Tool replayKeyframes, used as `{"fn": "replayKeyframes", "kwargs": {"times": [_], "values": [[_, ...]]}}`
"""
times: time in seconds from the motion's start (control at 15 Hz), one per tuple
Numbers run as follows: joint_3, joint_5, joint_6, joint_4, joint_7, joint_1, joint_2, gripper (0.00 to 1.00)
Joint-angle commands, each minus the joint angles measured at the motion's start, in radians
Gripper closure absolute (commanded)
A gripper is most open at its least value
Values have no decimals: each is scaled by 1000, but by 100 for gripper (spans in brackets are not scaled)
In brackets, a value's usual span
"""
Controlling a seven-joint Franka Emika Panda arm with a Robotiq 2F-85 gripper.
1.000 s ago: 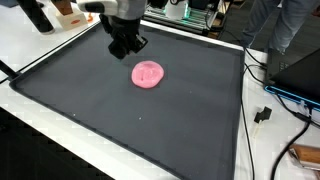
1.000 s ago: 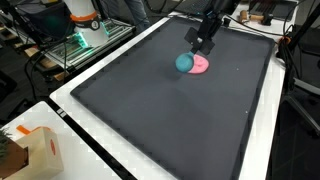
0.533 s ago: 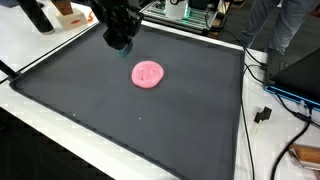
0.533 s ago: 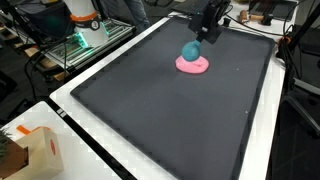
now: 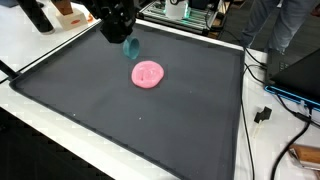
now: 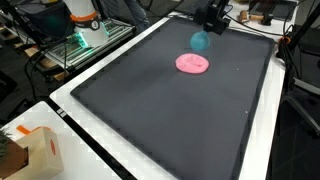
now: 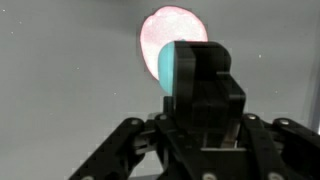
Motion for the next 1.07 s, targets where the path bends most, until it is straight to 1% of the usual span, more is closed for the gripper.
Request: {"fn": "replayKeyframes", "kwargs": {"times": [0.0, 0.2, 0.33, 0.6, 0.8, 1.0], "values": [[29, 136, -8, -30, -132, -67, -24, 75], [38, 232, -14, -38, -234, -106, -23, 75], [40, 286, -34, -39, -277, -126, -17, 75], [32, 368, -95, -41, -288, -153, -3, 75], [28, 408, -133, -48, -291, -167, 4, 75], [30, 455, -139, -64, -325, -179, 10, 75]]}}
